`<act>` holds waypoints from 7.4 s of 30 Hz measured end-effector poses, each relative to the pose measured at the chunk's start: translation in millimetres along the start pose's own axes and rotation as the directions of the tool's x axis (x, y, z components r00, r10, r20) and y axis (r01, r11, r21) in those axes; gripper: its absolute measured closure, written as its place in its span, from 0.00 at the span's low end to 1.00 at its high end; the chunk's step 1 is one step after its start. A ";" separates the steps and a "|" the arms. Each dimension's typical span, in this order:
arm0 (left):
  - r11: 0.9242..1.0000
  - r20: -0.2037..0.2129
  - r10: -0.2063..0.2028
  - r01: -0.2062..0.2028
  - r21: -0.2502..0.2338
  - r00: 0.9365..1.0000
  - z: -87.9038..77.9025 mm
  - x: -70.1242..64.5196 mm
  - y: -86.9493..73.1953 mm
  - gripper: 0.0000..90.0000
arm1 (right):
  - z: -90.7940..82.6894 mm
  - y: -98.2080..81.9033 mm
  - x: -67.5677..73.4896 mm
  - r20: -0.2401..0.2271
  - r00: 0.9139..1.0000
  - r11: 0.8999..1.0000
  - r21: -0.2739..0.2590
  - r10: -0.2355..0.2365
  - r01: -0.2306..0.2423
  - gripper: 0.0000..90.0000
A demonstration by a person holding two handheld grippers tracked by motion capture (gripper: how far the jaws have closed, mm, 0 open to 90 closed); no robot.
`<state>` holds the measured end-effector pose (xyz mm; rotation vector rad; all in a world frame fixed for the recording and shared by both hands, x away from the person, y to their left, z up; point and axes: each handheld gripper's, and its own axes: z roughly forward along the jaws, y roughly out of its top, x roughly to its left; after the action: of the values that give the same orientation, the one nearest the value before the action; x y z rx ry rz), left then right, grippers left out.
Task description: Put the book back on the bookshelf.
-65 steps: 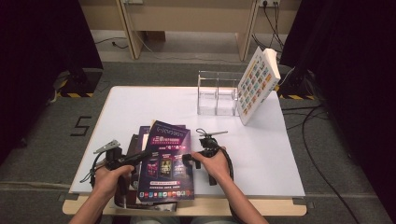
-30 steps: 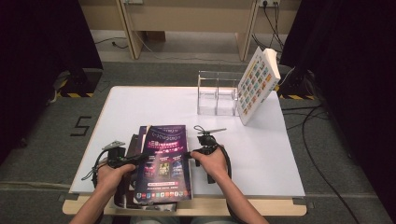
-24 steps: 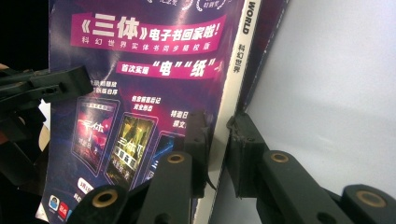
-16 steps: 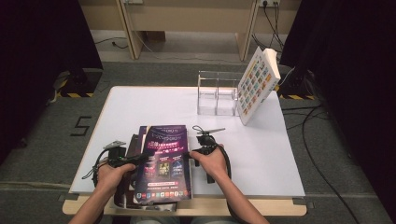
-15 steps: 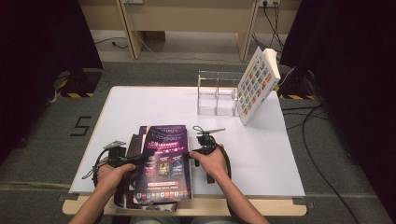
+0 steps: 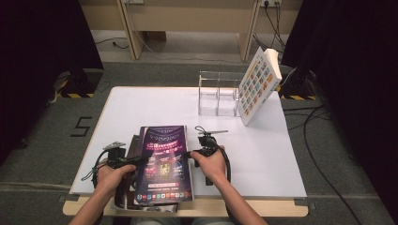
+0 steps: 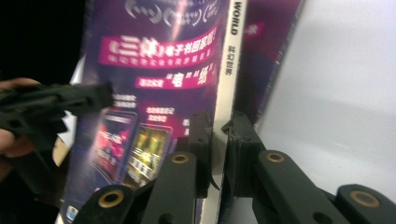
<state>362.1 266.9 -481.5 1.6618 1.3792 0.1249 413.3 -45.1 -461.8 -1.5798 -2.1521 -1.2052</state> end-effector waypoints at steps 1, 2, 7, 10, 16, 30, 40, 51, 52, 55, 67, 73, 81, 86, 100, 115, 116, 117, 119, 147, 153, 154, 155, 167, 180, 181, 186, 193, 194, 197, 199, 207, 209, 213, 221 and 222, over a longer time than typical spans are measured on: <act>1.000 -0.007 0.002 -0.002 -0.002 1.000 -0.7 -0.2 -0.3 0.82 | -2.3 -0.2 3.0 0.000 1.000 1.000 -0.013 0.006 -0.006 0.93; 1.000 -0.017 0.007 -0.007 -0.008 1.000 -1.1 -0.4 -0.6 0.79 | -4.2 0.3 4.6 -0.001 1.000 0.999 -0.030 -0.014 0.014 0.93; 0.999 -0.072 0.023 -0.026 -0.040 0.997 -5.1 -0.7 -0.5 0.57 | -14.3 2.0 12.0 0.004 0.999 0.996 -0.085 -0.040 0.040 0.93; 0.997 -0.107 0.027 -0.035 -0.073 0.994 -11.2 0.0 2.3 0.46 | -18.2 2.2 13.9 0.013 0.998 0.992 -0.109 -0.058 0.059 0.93; 0.995 -0.120 0.018 -0.030 -0.098 0.993 -15.8 7.3 -1.0 0.36 | -25.9 4.1 20.7 0.016 0.996 0.983 -0.161 -0.090 0.091 0.93; 0.986 -0.099 0.012 -0.028 -0.163 0.995 -23.1 14.4 -11.0 0.37 | -56.3 14.0 24.9 0.086 0.984 0.937 -0.302 -0.157 0.176 0.93; 0.986 -0.122 0.014 -0.034 -0.161 0.992 -20.8 17.2 -13.5 0.38 | -79.0 24.9 23.1 0.133 0.977 0.894 -0.399 -0.166 0.206 0.93; 0.985 -0.134 0.015 -0.038 -0.168 0.991 -20.8 18.3 -14.1 0.38 | -99.2 33.5 21.4 0.179 0.968 0.848 -0.472 -0.174 0.239 0.93; 0.985 -0.134 0.016 -0.039 -0.168 0.991 -20.8 18.2 -14.1 0.38 | -100.6 34.1 21.5 0.184 0.968 0.845 -0.476 -0.173 0.242 0.93; 0.985 -0.135 0.019 -0.041 -0.166 0.991 -20.7 18.6 -14.1 0.38 | -104.4 35.9 21.2 0.189 0.967 0.835 -0.494 -0.171 0.244 0.93; 0.984 -0.138 0.019 -0.043 -0.171 0.990 -21.1 18.6 -14.4 0.38 | -123.5 41.1 20.1 0.221 0.962 0.795 -0.549 -0.159 0.258 0.93; 0.982 -0.140 0.013 -0.039 -0.183 0.990 -22.9 19.6 -13.2 0.38 | -137.1 47.8 21.8 0.255 0.954 0.763 -0.582 -0.156 0.280 0.93; 0.983 -0.145 0.012 -0.038 -0.181 0.989 -23.0 21.5 -13.8 0.38 | -157.8 55.5 18.8 0.268 0.955 0.722 -0.635 -0.125 0.273 0.93; 0.984 -0.139 0.009 -0.034 -0.177 0.990 -21.1 20.7 -14.2 0.38 | -169.8 59.6 18.8 0.282 0.952 0.697 -0.659 -0.118 0.282 0.93; 0.983 -0.144 0.007 -0.034 -0.182 0.990 -22.7 22.2 -13.5 0.38 | -181.9 64.7 19.5 0.315 0.943 0.664 -0.684 -0.104 0.302 0.93; 0.982 -0.145 0.003 -0.030 -0.185 0.989 -23.6 22.9 -13.2 0.38 | -188.1 83.9 16.1 0.370 0.927 0.606 -0.723 -0.068 0.333 0.93; 0.982 -0.145 0.003 -0.031 -0.186 0.989 -23.7 22.9 -13.1 0.38 | -188.3 86.0 15.5 0.376 0.924 0.603 -0.722 -0.067 0.338 0.93; 0.982 -0.143 0.004 -0.031 -0.186 0.990 -23.6 22.9 -13.0 0.38 | -188.1 88.0 15.8 0.377 0.924 0.603 -0.723 -0.063 0.336 0.93; 0.982 -0.144 0.005 -0.032 -0.186 0.990 -23.8 22.9 -12.9 0.38 | -187.7 92.5 15.4 0.381 0.922 0.602 -0.722 -0.065 0.341 0.93; 0.982 -0.136 -0.001 -0.025 -0.185 0.991 -23.6 23.7 -13.7 0.37 | -172.9 151.3 -5.8 0.440 0.898 0.598 -0.717 -0.011 0.358 0.93; 0.982 -0.136 0.000 -0.025 -0.185 0.991 -23.6 24.9 -13.4 0.37 | -162.0 164.4 -7.1 0.455 0.890 0.602 -0.708 -0.010 0.369 0.93; 0.982 -0.135 -0.001 -0.025 -0.186 0.991 -23.8 25.0 -13.4 0.37 | -160.3 166.4 -7.6 0.457 0.890 0.601 -0.709 -0.008 0.369 0.93; 0.982 -0.135 0.000 -0.025 -0.186 0.991 -24.0 25.2 -13.4 0.37 | -158.7 168.2 -8.5 0.459 0.888 0.601 -0.708 -0.006 0.371 0.93; 0.983 -0.136 -0.007 -0.018 -0.184 0.991 -23.0 26.7 -14.0 0.37 | -122.3 169.6 -26.8 0.464 0.886 0.648 -0.676 0.004 0.351 0.93; 0.983 -0.135 -0.005 -0.020 -0.183 0.991 -22.5 26.0 -13.8 0.37 | -105.8 166.1 -35.1 0.471 0.882 0.672 -0.651 -0.008 0.354 0.93; 0.983 -0.136 -0.008 -0.018 -0.184 0.991 -22.5 26.1 -13.9 0.37 | -105.5 166.3 -34.7 0.471 0.882 0.674 -0.647 -0.015 0.357 0.93; 0.982 -0.137 -0.009 -0.017 -0.187 0.991 -22.8 24.7 -13.6 0.37 | -106.4 165.7 -31.2 0.477 0.879 0.692 -0.629 -0.016 0.354 0.92; 0.982 -0.136 -0.006 -0.020 -0.188 0.991 -23.6 24.9 -13.0 0.37 | -115.6 163.7 -31.4 0.464 0.886 0.721 -0.609 -0.015 0.331 0.89; 0.982 -0.136 -0.005 -0.021 -0.187 0.991 -23.4 24.6 -12.9 0.37 | -117.1 163.8 -31.4 0.465 0.885 0.723 -0.606 -0.016 0.332 0.88; 0.982 -0.134 -0.006 -0.020 -0.188 0.991 -22.3 23.6 -12.8 0.37 | -120.7 164.7 -32.2 0.474 0.880 0.736 -0.588 -0.021 0.334 0.86; 0.982 -0.133 -0.004 -0.021 -0.186 0.991 -22.0 23.4 -13.0 0.37 | -122.1 166.0 -33.2 0.474 0.880 0.750 -0.574 -0.025 0.330 0.83; 0.982 -0.133 -0.004 -0.021 -0.188 0.991 -22.3 23.5 -12.9 0.37 | -122.3 171.5 -47.2 0.458 0.889 0.794 -0.549 0.023 0.262 0.79; 0.982 -0.133 -0.002 -0.023 -0.186 0.991 -22.2 23.5 -13.0 0.37 | -123.6 173.5 -48.6 0.470 0.882 0.798 -0.541 0.023 0.268 0.81; 0.982 -0.131 -0.003 -0.022 -0.188 0.991 -22.6 23.2 -12.9 0.37 | -128.3 179.3 -43.5 0.494 0.869 0.793 -0.536 0.017 0.289 0.79; 0.982 -0.132 -0.001 -0.024 -0.187 0.991 -23.8 23.8 -13.2 0.37 | -127.4 185.8 -44.2 0.504 0.863 0.823 -0.502 0.029 0.266 0.77; 0.982 -0.132 -0.001 -0.024 -0.188 0.991 -23.8 23.6 -13.0 0.37 | -127.5 186.6 -44.8 0.506 0.862 0.825 -0.501 0.033 0.262 0.75</act>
<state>347.1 298.9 -488.2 1.5250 1.4093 0.3677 557.5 -150.2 -316.1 -2.2334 -2.3527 -1.7517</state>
